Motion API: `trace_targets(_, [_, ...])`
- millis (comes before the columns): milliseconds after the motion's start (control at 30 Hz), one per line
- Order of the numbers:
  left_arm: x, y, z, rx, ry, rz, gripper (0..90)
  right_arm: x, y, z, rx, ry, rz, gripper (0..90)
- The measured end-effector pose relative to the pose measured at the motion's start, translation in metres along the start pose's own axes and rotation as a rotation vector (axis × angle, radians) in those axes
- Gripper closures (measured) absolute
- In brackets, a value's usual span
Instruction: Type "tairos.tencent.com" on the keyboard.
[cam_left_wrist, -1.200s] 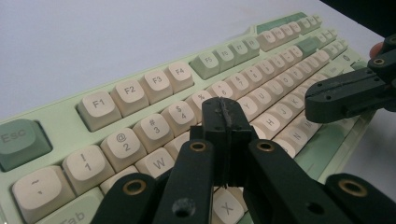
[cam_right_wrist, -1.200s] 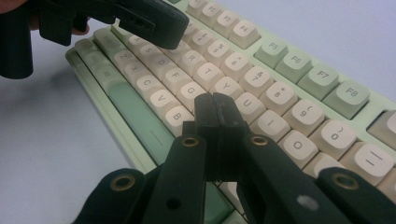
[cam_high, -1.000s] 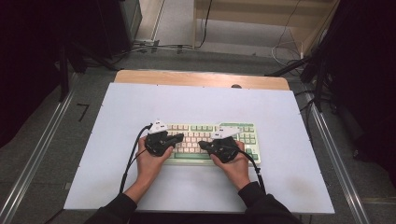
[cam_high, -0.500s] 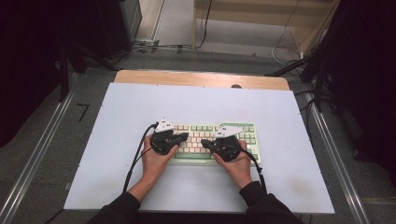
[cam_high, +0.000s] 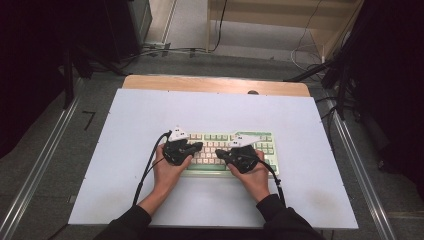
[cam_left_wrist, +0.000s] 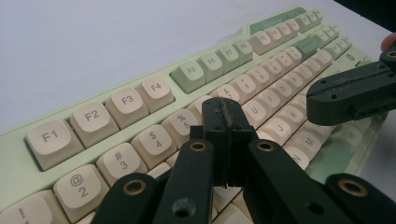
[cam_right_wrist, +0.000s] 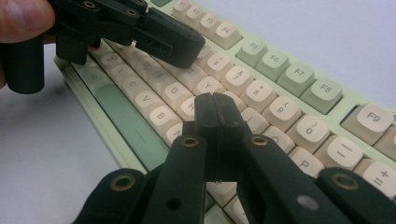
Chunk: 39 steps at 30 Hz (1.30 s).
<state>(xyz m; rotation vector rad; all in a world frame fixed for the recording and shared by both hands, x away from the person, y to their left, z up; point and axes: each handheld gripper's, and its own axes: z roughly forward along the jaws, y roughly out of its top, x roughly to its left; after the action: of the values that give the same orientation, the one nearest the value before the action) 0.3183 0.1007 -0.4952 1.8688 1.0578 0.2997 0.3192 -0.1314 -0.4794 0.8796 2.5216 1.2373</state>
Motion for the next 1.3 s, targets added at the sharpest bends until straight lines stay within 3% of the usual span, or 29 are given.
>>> trace_targets(1300, [-0.0021, -0.0009, 0.0041, 0.013, 0.012, 0.018, 90.0, 0.0006, 0.0, -0.0007, -0.001, 0.001, -0.002, 87.7])
